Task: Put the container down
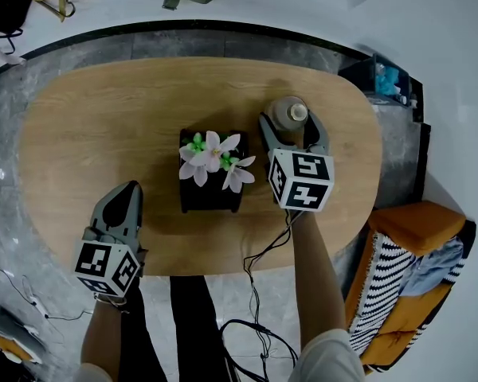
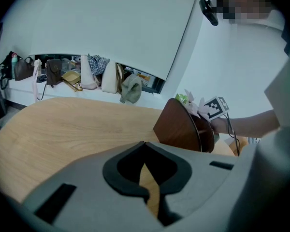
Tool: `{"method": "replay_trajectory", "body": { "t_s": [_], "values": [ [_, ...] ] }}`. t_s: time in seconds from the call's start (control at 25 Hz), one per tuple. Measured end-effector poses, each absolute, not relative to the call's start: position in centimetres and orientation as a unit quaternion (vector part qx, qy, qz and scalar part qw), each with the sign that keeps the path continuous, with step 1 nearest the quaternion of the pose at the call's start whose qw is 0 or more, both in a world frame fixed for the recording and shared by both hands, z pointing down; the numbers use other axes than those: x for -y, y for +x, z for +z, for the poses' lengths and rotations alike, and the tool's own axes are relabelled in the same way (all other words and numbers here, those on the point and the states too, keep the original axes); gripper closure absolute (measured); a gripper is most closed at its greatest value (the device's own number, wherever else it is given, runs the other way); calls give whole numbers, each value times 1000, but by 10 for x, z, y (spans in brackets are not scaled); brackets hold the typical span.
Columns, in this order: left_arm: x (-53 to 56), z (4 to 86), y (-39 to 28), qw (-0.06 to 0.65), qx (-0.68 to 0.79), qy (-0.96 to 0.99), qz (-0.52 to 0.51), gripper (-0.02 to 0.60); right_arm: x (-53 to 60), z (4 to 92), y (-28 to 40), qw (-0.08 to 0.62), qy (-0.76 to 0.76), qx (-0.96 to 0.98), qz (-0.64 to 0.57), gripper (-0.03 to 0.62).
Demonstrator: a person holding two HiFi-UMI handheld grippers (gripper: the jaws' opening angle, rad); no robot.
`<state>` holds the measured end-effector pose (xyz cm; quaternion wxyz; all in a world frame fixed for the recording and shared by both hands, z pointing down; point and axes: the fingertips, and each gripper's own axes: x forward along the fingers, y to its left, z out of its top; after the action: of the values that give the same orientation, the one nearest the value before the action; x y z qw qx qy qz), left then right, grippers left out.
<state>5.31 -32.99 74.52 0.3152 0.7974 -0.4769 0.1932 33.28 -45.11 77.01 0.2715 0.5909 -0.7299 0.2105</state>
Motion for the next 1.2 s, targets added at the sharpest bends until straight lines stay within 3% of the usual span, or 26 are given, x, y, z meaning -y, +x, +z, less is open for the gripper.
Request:
{"method": "replay_trajectory", "body": {
  "t_s": [0.6, 1.08, 1.2],
  "values": [
    [289, 699, 37, 290, 454, 820, 191, 574, 368, 724, 337, 261, 631, 693, 232, 241],
    [234, 538, 26, 268, 406, 859, 157, 574, 225, 576, 271, 241, 645, 678, 256, 243],
    [227, 494, 13, 248, 401, 869, 149, 574, 211, 522, 249, 221, 659, 680, 233, 273]
  ]
}}
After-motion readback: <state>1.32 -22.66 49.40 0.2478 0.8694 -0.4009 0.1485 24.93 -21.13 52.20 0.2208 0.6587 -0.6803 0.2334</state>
